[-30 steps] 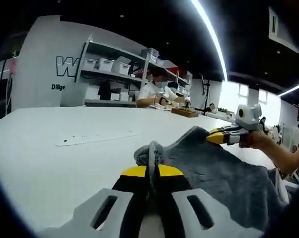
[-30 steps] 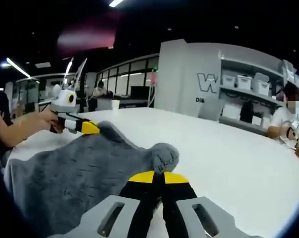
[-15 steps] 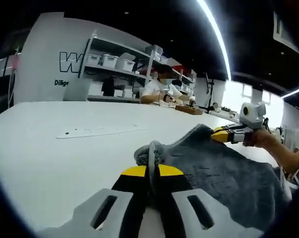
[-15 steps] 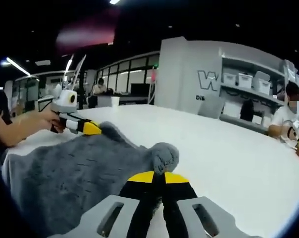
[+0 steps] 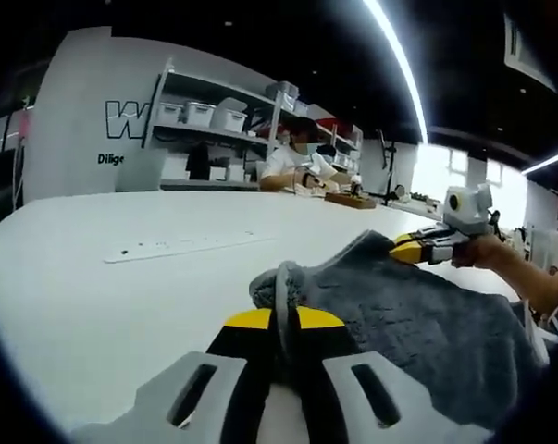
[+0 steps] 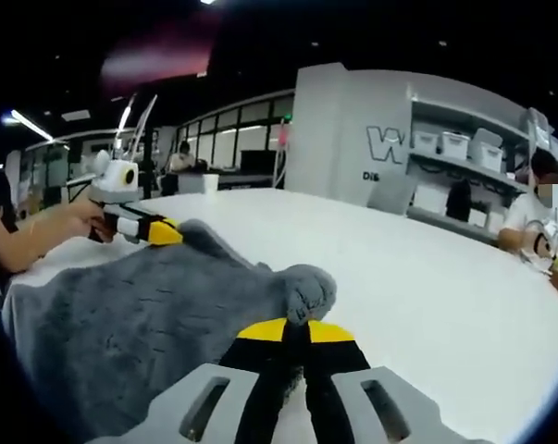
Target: Open the folded towel by lifting each exposed corner and separating the folded layers until the towel lies flat within the target outline without major curled edges
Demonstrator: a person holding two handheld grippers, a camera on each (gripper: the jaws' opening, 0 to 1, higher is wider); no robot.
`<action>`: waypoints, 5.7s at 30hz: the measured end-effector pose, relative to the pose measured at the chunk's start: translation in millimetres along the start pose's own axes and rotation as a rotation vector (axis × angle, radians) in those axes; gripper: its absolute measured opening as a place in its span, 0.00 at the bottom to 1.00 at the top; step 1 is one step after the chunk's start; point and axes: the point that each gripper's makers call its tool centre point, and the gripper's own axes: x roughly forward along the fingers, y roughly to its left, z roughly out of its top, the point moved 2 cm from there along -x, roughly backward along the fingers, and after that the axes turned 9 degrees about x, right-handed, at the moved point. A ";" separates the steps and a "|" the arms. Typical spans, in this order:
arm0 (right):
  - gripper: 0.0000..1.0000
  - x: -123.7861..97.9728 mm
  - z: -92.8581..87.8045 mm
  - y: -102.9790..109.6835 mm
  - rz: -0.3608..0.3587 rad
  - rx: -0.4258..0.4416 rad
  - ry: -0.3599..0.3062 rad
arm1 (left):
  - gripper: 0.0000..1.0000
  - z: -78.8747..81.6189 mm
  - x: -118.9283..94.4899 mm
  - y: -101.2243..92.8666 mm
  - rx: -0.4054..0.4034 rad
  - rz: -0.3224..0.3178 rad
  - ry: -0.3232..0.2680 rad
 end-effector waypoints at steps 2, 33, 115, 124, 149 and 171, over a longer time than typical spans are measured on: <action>0.01 -1.5 -0.2 1.1 0.000 -0.019 0.001 | 0.06 -1.7 0.3 0.0 -0.007 0.001 0.004; 0.09 -35.6 11.0 30.1 -0.050 -0.082 -0.031 | 0.12 -3.0 -7.7 6.4 -0.032 0.030 0.004; 0.41 -102.5 5.0 142.7 0.025 -0.246 -0.007 | 0.45 27.7 -23.5 -5.0 0.021 -0.007 -0.010; 0.40 -94.0 4.0 170.5 0.078 -0.277 -0.017 | 0.45 19.4 -22.8 -0.4 0.011 -0.011 0.014; 0.37 -85.4 -15.7 222.4 0.190 -0.289 -0.010 | 0.43 11.8 -24.3 -21.7 0.027 -0.025 0.031; 0.37 -86.0 -15.4 245.1 0.250 -0.365 -0.009 | 0.41 0.5 -25.5 -41.6 0.021 -0.032 0.041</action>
